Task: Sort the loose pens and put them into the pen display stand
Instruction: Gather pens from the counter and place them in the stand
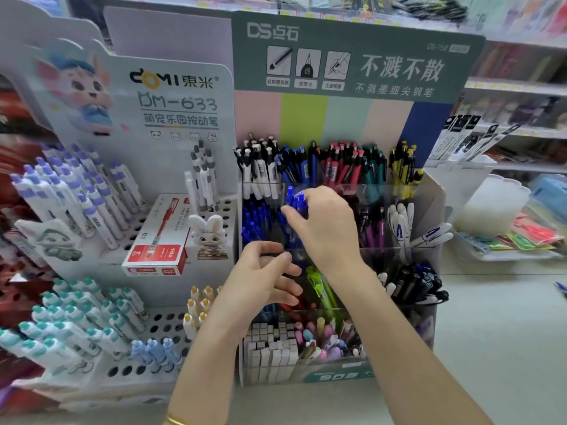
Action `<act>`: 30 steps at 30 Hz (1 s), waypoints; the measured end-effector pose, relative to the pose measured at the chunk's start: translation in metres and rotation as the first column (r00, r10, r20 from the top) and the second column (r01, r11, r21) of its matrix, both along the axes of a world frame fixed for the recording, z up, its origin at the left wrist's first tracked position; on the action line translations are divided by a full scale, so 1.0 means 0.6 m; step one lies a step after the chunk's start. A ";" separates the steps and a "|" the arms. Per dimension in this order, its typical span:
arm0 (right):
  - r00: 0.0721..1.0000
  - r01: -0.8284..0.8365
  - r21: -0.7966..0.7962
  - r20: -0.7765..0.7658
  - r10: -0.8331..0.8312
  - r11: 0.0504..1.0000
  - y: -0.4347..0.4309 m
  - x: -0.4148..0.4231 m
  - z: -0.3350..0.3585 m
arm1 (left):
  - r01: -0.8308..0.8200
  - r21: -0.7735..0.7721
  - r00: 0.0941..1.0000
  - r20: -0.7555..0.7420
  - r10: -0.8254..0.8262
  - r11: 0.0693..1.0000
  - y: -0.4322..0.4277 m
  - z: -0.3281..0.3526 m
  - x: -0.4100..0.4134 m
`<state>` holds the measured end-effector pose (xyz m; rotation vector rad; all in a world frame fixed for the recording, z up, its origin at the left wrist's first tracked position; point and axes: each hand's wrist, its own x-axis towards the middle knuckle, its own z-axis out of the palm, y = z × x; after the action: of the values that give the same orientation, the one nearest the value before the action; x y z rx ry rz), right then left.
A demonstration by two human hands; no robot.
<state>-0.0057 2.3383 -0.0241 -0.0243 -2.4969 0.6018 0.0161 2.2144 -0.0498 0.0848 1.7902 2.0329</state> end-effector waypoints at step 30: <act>1.000 -0.012 -0.628 0.015 0.027 0.778 0.160 0.154 -0.035 | 0.190 -0.076 0.978 -0.068 -0.195 0.979 0.116 -0.015 0.077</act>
<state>0.0869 2.4344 -0.0451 -0.2602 -2.1989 1.4295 0.0622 2.2843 -0.0585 0.3062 1.8188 1.8529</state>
